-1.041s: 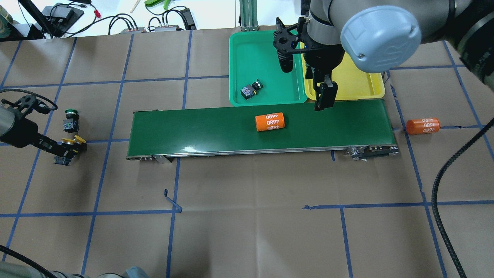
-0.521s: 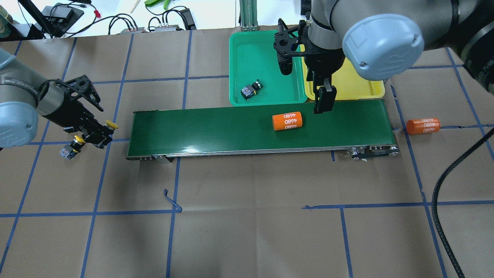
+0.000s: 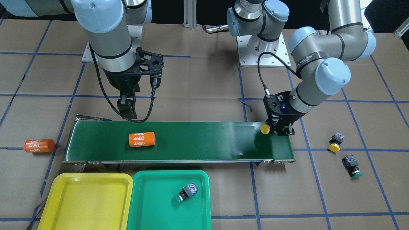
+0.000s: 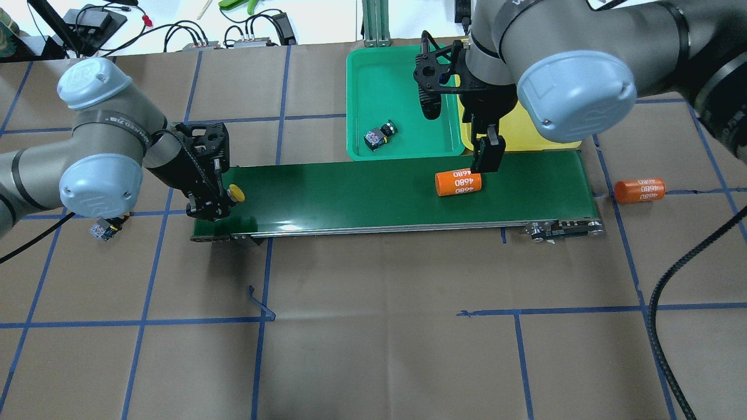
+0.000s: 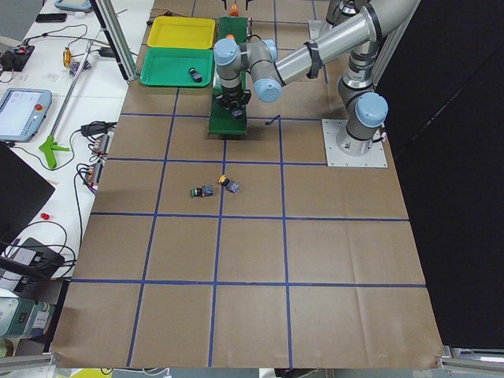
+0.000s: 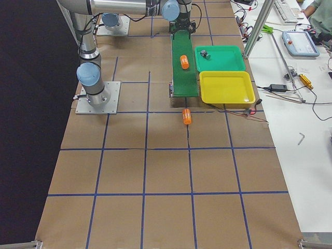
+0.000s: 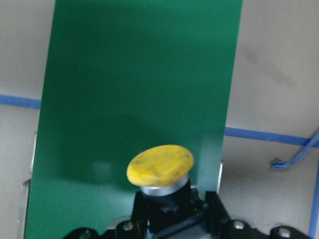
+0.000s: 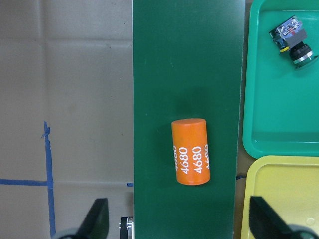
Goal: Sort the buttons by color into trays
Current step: 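Place the yellow button on the conveyor with the left gripper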
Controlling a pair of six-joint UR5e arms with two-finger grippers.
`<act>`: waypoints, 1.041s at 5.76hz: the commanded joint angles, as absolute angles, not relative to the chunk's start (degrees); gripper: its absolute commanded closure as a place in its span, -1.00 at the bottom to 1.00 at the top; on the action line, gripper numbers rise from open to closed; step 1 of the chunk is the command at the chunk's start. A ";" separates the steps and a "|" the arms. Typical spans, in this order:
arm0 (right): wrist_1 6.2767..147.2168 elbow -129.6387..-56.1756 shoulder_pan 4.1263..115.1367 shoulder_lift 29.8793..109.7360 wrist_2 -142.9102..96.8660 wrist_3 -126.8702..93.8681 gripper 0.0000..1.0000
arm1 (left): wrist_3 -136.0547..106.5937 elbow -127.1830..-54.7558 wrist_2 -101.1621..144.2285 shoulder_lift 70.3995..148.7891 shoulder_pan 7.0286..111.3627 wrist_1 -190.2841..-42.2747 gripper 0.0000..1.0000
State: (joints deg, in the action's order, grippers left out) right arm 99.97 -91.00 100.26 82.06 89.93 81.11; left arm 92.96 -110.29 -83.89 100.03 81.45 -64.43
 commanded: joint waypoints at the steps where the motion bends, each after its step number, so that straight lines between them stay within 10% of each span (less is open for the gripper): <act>1: 100.02 -91.14 100.28 82.09 89.91 81.21 -1.00 | 97.11 -110.04 -85.95 101.24 85.85 -57.79 1.00; 2: 100.02 -91.14 100.20 82.09 89.91 81.21 -1.00 | 96.68 -110.04 -85.87 102.82 87.17 -56.79 0.94; 3: 100.02 -91.14 100.20 82.09 89.91 81.21 -1.00 | 96.33 -109.87 -86.04 103.61 90.93 -56.34 0.34; 4: 100.02 -91.14 100.28 82.00 89.91 81.21 -1.00 | 96.33 -109.25 -86.13 103.36 91.66 -55.47 -0.88; 6: 99.93 -91.23 100.20 82.09 90.00 81.30 -1.00 | 90.84 -108.63 -86.05 101.26 87.58 -56.33 -0.96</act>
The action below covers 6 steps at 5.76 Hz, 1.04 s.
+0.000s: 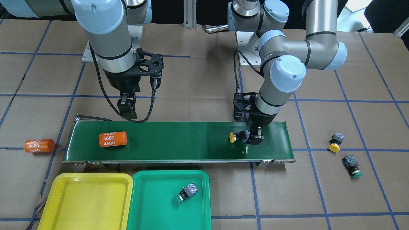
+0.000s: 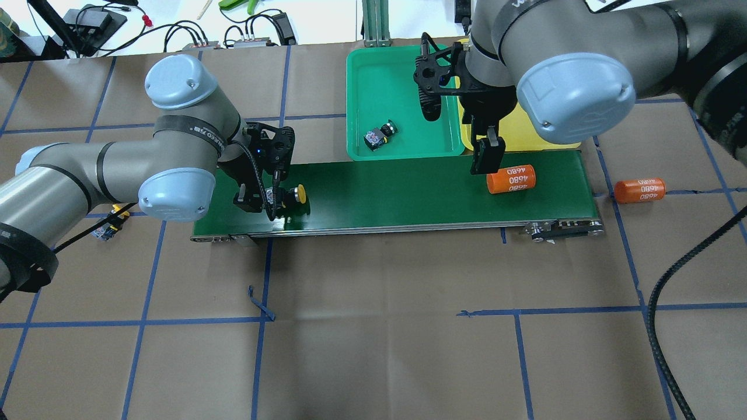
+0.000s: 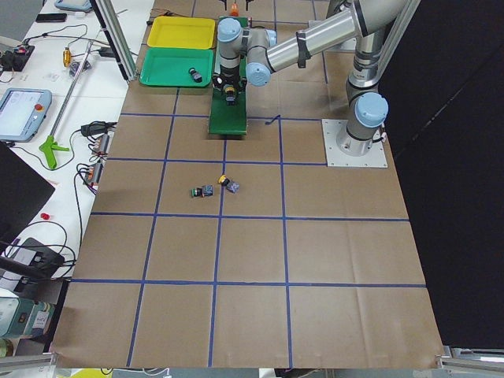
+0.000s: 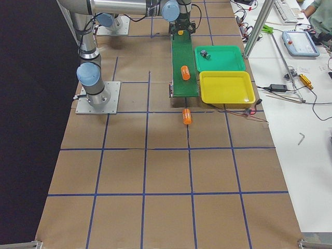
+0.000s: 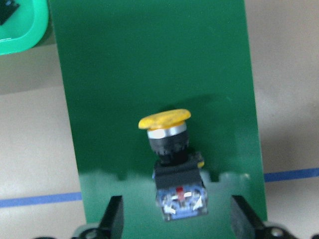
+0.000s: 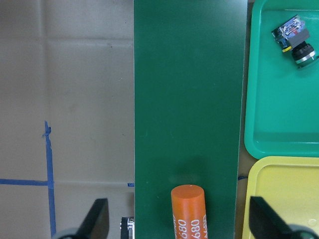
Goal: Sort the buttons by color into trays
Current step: 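Place the yellow button on the conveyor with the left gripper, then grasp the yellow button with the right gripper while the left grasps another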
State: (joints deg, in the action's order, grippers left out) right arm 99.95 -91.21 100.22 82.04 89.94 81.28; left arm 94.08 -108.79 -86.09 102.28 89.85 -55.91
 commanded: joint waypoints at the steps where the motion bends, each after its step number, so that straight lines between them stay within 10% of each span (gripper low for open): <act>1: 99.93 -91.23 100.20 82.09 89.91 81.30 -1.00 | 88.36 -108.63 -86.13 100.12 80.93 -58.51 -0.96; 6: 112.55 -90.97 106.32 72.98 90.00 73.34 -1.00 | 85.78 -109.24 -91.32 107.81 54.61 -53.56 -0.96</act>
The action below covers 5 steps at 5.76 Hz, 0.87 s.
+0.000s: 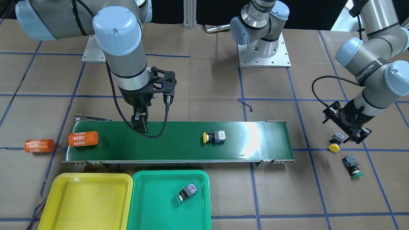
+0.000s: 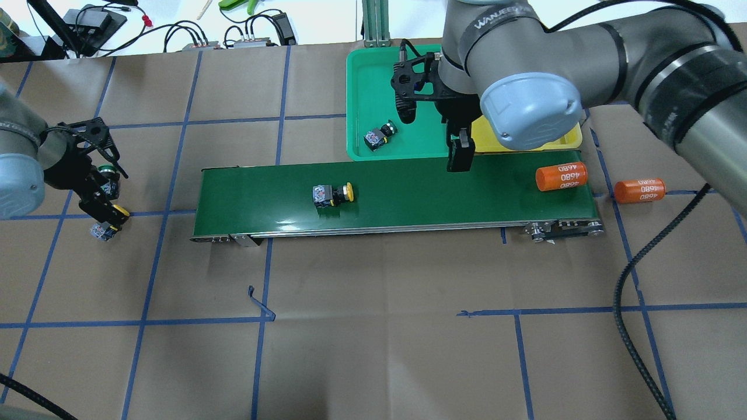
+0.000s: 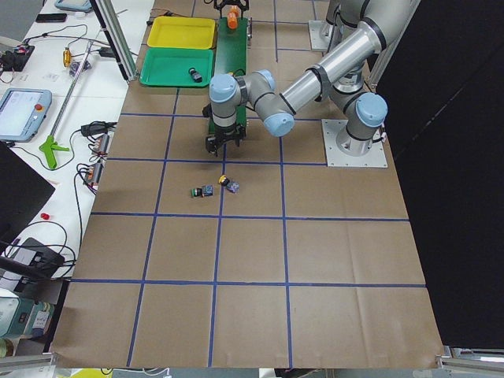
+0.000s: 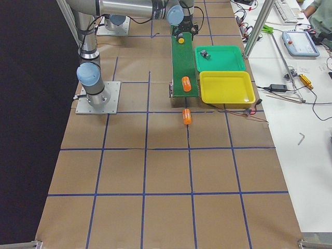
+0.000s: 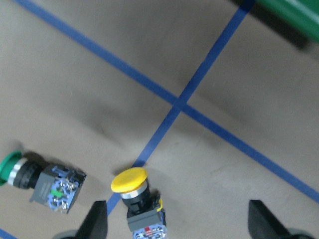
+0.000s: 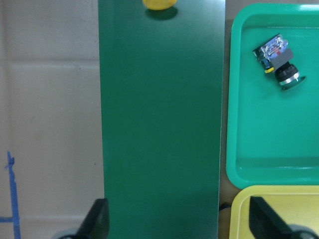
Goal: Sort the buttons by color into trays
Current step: 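Grasp the yellow button with the right gripper while the left grasps another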
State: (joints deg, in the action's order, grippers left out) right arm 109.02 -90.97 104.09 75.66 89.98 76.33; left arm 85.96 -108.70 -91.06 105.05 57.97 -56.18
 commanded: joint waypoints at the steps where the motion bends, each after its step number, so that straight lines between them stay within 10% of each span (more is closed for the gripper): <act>1: 115.28 -90.71 108.44 70.51 89.91 70.08 -1.00 | 84.65 -109.42 -91.41 110.80 54.15 -49.44 -0.96; 3: 121.88 -90.62 113.10 64.72 89.91 65.75 -1.00 | 83.94 -109.86 -91.41 112.93 54.05 -49.31 -0.96; 5: 121.99 -91.40 112.94 63.55 90.00 70.71 -1.00 | 84.72 -109.43 -91.49 113.55 54.05 -49.13 0.18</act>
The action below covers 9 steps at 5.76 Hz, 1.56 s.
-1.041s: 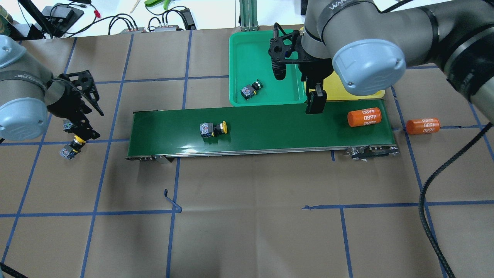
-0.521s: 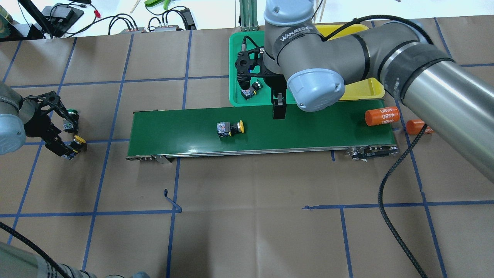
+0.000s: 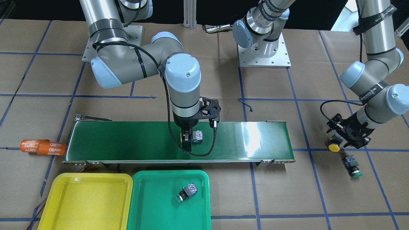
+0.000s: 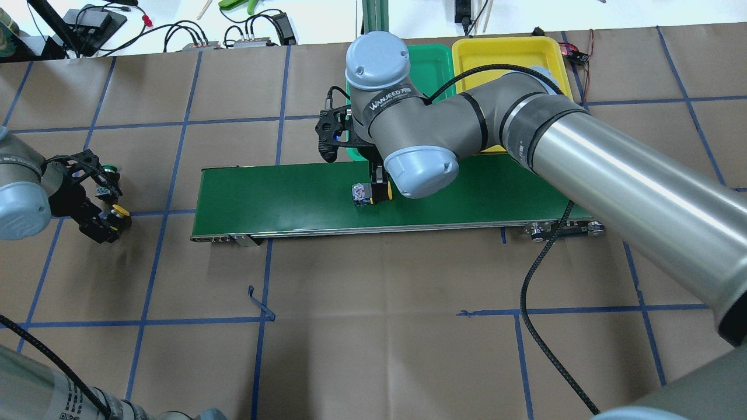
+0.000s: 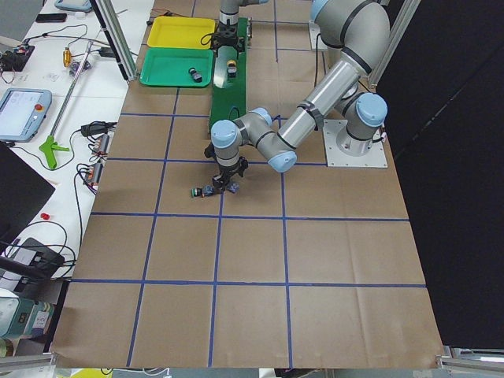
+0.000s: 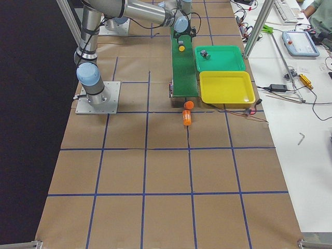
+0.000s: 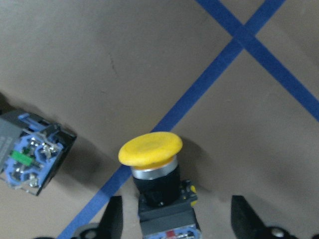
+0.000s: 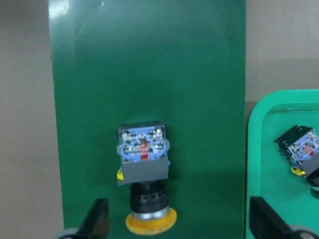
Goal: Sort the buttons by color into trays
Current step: 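Grasp the yellow button with the right gripper while the left grasps another, then drop the yellow button into the yellow tray while the left places another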
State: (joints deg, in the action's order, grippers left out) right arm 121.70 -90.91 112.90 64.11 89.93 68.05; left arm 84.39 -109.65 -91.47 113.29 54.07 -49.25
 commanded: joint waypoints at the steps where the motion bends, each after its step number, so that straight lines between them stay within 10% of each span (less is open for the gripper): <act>1: 121.64 -92.10 112.16 63.54 90.52 74.15 -1.00 | 83.42 -108.99 -91.84 113.47 54.05 -49.39 0.84; 3: 121.20 -94.82 108.48 64.16 90.70 74.71 -0.97 | 82.97 -108.81 -92.55 109.45 55.27 -50.70 1.00; 7: 120.59 -94.92 102.42 65.73 93.06 81.01 0.56 | 91.45 -106.79 -92.37 100.28 76.24 -60.81 1.00; 9: 121.19 -93.70 98.89 67.67 94.30 88.20 0.71 | 96.75 -107.75 -91.94 102.20 84.51 -59.95 1.00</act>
State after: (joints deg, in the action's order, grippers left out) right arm 120.74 -94.52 100.55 67.02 93.45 84.84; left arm 94.69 -107.50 -92.11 100.96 80.55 -60.55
